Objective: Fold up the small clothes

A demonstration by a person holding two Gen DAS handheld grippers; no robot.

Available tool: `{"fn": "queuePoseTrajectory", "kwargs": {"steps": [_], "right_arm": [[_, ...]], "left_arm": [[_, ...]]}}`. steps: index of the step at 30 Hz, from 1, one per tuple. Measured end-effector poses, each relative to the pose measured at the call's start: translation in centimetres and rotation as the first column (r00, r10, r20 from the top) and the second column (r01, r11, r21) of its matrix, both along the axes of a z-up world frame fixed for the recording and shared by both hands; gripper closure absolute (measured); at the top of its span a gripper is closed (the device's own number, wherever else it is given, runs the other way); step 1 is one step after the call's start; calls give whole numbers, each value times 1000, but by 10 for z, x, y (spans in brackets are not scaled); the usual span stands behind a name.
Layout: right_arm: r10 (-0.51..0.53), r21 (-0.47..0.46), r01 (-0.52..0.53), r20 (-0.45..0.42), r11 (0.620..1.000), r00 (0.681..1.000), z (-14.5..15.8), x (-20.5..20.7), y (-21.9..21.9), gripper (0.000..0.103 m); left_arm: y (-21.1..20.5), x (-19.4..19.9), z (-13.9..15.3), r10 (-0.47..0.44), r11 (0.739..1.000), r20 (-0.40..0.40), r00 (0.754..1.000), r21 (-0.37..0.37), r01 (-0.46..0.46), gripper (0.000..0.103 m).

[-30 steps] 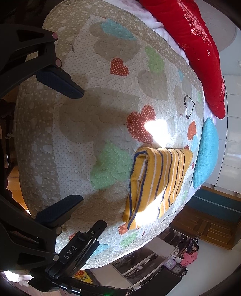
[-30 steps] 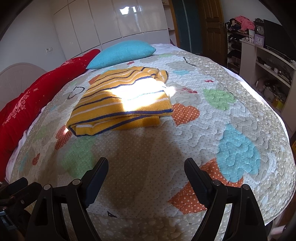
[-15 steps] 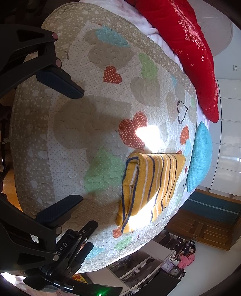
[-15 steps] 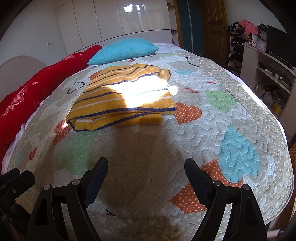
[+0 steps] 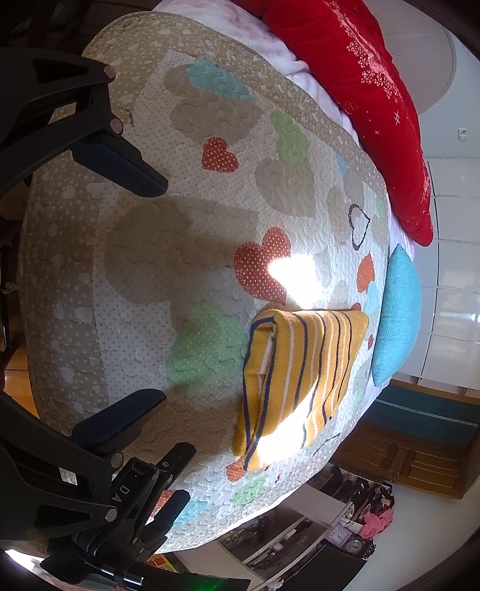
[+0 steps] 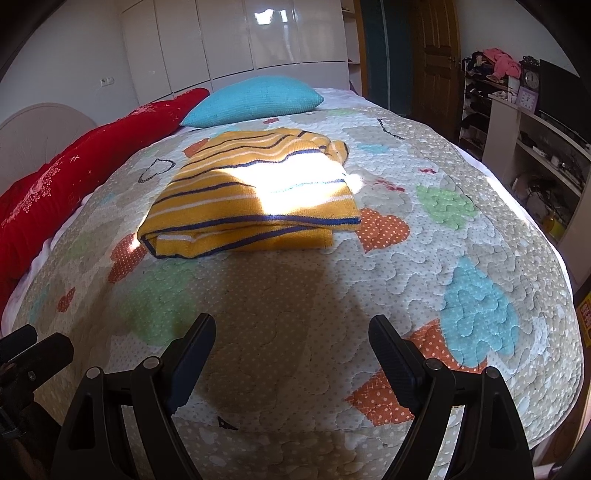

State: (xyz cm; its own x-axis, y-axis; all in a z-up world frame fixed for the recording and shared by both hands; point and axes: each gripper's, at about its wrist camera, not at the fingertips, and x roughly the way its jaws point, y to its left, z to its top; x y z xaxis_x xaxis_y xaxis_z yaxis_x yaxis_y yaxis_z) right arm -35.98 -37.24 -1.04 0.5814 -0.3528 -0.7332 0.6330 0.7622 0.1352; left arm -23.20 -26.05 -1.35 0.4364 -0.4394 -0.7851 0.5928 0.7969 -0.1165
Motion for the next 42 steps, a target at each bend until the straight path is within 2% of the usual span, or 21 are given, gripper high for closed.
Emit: {"fn": "queuePoseTrajectory", "kwargs": {"steps": [9,42], "right_arm": [[6,-2,-6,-7,1000,1000,-2,1,2,14],[0,3,0,-19,1000,1000,-6,1,2,14]], "left_arm": [[2,4,-3,19,1000,-9,1000,11,-19,0],[-1,3,-11,-33,999,-65,997,-16,32,0]]}}
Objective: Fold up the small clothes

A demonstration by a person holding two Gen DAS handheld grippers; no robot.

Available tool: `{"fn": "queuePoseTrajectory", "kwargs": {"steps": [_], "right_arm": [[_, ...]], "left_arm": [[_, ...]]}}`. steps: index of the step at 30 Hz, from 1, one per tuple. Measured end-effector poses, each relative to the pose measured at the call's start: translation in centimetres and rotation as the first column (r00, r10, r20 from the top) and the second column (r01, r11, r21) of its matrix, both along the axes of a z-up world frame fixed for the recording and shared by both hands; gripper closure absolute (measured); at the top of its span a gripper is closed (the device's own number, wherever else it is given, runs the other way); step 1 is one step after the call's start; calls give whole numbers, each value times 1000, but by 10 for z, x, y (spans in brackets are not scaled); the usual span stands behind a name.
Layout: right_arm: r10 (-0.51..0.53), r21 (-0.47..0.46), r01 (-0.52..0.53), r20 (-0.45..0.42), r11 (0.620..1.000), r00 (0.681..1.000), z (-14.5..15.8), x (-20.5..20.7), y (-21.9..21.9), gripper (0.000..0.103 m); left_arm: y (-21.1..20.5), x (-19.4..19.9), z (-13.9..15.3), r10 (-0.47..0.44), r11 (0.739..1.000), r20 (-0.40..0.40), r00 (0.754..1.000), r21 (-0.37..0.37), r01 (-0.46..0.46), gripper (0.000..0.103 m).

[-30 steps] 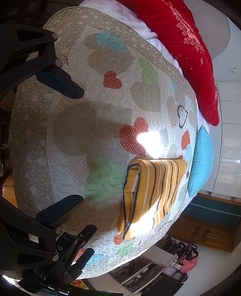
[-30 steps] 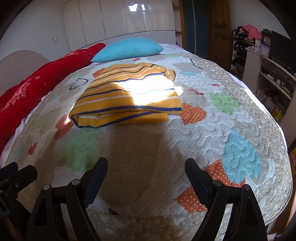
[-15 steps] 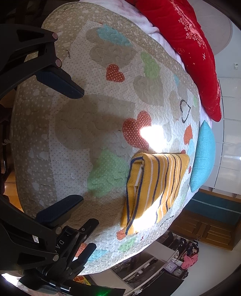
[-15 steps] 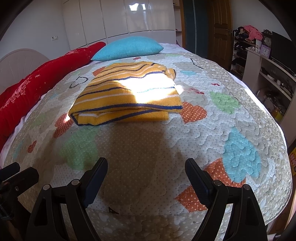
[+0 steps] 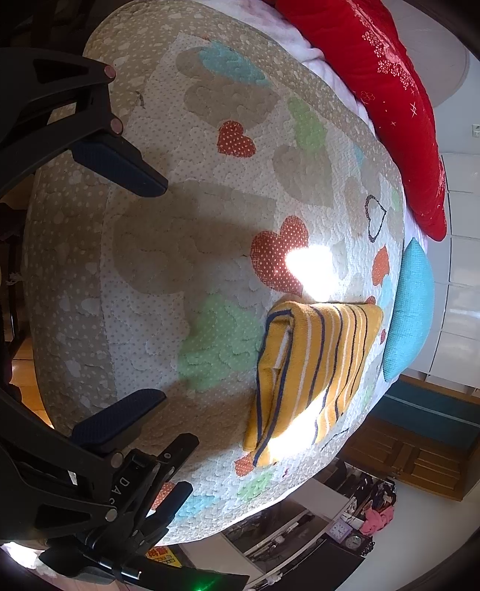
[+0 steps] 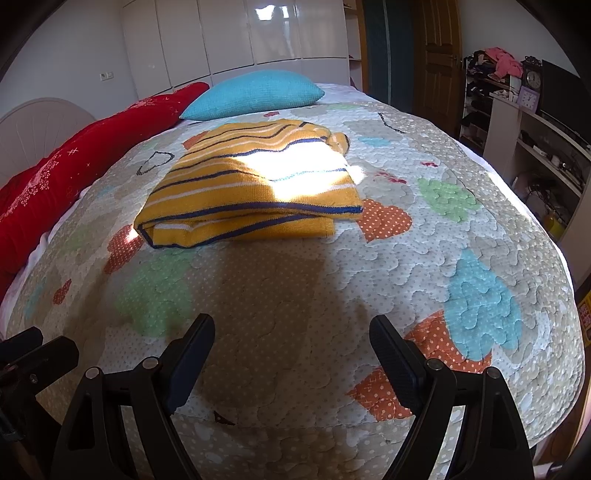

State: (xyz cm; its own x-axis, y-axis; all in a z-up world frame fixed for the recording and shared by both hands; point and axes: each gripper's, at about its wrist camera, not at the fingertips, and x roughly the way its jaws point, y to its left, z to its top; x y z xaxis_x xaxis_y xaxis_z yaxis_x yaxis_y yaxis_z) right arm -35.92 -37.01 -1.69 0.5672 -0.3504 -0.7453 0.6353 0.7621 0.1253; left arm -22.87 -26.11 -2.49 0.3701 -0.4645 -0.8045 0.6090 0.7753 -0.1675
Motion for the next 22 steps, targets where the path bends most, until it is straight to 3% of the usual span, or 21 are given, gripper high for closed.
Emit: {"fn": "queuePoseTrajectory", "kwargs": {"steps": [8,16,22], "right_arm": [[32,-83,-31,13,996,999,18,20,-15,13],[55,-98,-54,6,994,998,21,36,-19,11],[71,-77,-72,-14,994,997,12,46,-22,11]], "left_arm": [[-12,7,4,-54,998,82,995,32,52,0],[-26,27,1,-104,994,26,994,-19,104,0],[-38,45,4,-95,995,51,994,-8,96,0]]}}
